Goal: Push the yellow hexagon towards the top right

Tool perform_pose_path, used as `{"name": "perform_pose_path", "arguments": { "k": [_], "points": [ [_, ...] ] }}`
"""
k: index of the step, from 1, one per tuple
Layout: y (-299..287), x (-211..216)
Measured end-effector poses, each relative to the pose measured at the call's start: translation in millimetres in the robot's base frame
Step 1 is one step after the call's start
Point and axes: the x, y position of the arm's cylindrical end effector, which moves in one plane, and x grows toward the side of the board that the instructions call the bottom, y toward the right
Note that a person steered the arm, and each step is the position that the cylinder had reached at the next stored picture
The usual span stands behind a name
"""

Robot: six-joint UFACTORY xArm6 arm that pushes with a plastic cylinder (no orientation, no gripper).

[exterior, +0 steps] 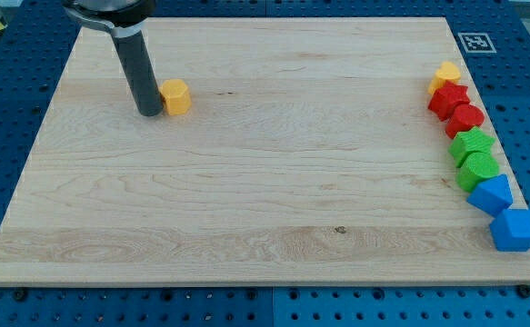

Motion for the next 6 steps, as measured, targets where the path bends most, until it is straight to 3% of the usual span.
{"name": "perform_pose_path", "arguments": {
  "k": [6],
  "points": [
    [28,-19]
  ]
}}
